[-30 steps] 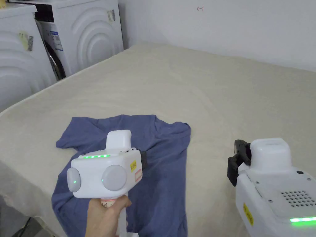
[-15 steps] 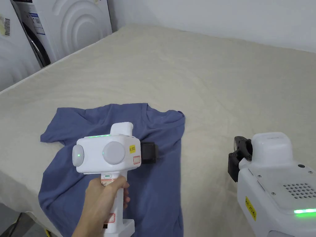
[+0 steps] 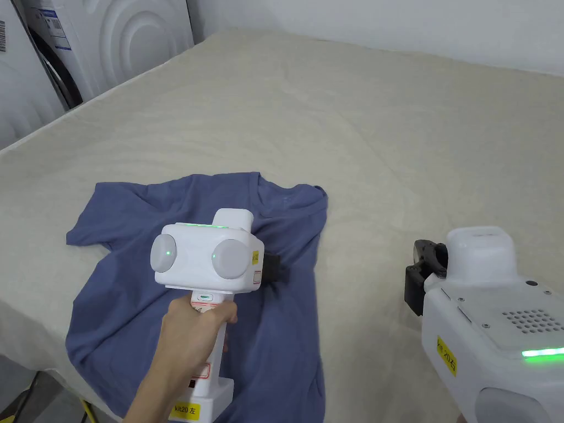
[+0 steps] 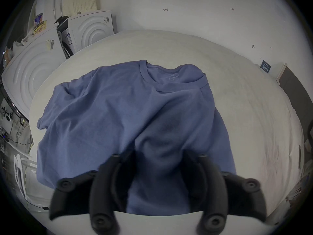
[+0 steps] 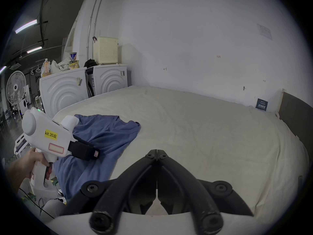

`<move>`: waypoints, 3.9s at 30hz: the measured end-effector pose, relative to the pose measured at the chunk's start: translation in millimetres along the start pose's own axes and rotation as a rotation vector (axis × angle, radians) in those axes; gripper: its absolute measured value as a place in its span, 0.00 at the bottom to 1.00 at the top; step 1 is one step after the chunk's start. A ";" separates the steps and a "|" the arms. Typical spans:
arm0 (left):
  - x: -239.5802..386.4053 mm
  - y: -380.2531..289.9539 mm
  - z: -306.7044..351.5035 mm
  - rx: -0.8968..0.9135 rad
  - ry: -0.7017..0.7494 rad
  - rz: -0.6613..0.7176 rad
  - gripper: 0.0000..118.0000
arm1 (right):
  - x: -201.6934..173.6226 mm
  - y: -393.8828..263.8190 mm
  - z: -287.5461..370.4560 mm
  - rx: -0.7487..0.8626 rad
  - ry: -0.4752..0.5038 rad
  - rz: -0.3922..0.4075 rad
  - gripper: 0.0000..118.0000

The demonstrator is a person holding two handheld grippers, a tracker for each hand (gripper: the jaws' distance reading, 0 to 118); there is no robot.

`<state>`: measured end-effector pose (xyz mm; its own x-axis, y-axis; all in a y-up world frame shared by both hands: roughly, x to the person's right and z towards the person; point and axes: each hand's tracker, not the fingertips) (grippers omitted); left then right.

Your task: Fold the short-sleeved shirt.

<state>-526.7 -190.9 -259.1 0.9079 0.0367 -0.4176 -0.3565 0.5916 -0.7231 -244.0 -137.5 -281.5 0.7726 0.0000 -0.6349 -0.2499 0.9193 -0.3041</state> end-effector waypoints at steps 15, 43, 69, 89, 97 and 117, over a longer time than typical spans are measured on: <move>-0.4 2.4 17.4 0.026 0.000 0.036 0.03 | 13.9 9.7 19.1 0.016 -0.032 -0.007 0.00; 156.6 100.2 232.5 0.475 -0.312 -0.240 0.02 | 137.6 27.5 149.9 0.216 -0.336 -0.174 0.00; 385.2 -45.7 69.3 -0.078 -0.606 -0.427 0.03 | 241.6 -62.9 216.1 0.036 -0.599 -0.344 0.00; 251.6 11.9 117.7 -0.038 -0.592 -0.424 0.92 | 200.7 -30.5 179.9 0.046 -0.457 -0.286 0.00; 133.6 18.4 105.9 0.044 -0.426 -0.129 0.73 | 173.4 -18.4 153.6 0.042 -0.375 -0.253 0.00; 91.0 14.6 17.6 -0.070 -0.273 -0.010 0.62 | 161.6 -13.6 112.2 -0.035 -0.338 -0.177 0.00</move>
<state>-445.4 -164.8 -298.0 0.9337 0.2529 -0.2535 -0.3534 0.5366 -0.7663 -50.2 -105.8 -300.4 0.9529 -0.0223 -0.3024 -0.1108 0.9026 -0.4159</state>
